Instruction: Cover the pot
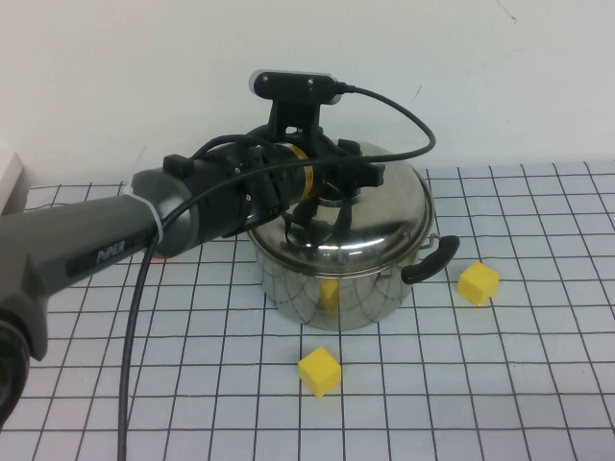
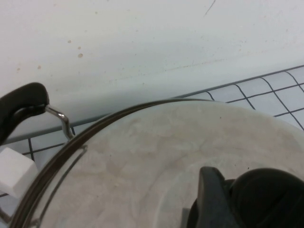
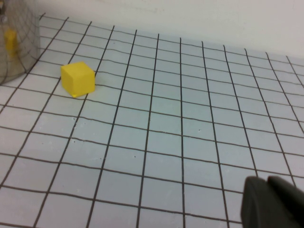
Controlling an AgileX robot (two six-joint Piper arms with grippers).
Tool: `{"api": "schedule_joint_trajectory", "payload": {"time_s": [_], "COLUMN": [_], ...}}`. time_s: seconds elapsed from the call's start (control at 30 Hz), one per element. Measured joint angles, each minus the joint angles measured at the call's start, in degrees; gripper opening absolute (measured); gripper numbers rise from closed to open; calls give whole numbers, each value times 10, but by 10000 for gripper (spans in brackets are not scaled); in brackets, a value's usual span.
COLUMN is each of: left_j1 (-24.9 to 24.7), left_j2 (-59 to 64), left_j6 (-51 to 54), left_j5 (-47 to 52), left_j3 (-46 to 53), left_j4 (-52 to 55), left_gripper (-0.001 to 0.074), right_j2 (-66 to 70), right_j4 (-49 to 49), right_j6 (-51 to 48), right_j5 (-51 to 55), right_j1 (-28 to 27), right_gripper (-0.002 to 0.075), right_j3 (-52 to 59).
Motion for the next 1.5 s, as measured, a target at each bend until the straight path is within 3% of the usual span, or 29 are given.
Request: {"api": "schedule_joint_trajectory", "payload": {"time_s": [0.13,0.37,0.8,1.07,1.2,1.4,1.5], "left_j1": [0,0,0,0,0,0,0], "left_j2": [1,1,-2,-74,-146,-279,-341], "left_j6": [-2,-2,-9,-9,-9,-9,-7], "left_j5": [0,6,6,10,44,180,254], "left_j3": [0,0,0,0,0,0,13], "left_j4": [11,35,60,60,60,60,48], "left_gripper": [330,494,573,576,484,125,34], "right_j2": [0,0,0,0,0,0,0], "right_j4": [0,0,0,0,0,0,0], "right_j6": [0,0,0,0,0,0,0], "right_j5": [0,0,0,0,0,0,0], "right_j1": [0,0,0,0,0,0,0], "right_gripper": [9,9,9,9,9,9,9], "right_j3": [0,0,0,0,0,0,0]}}
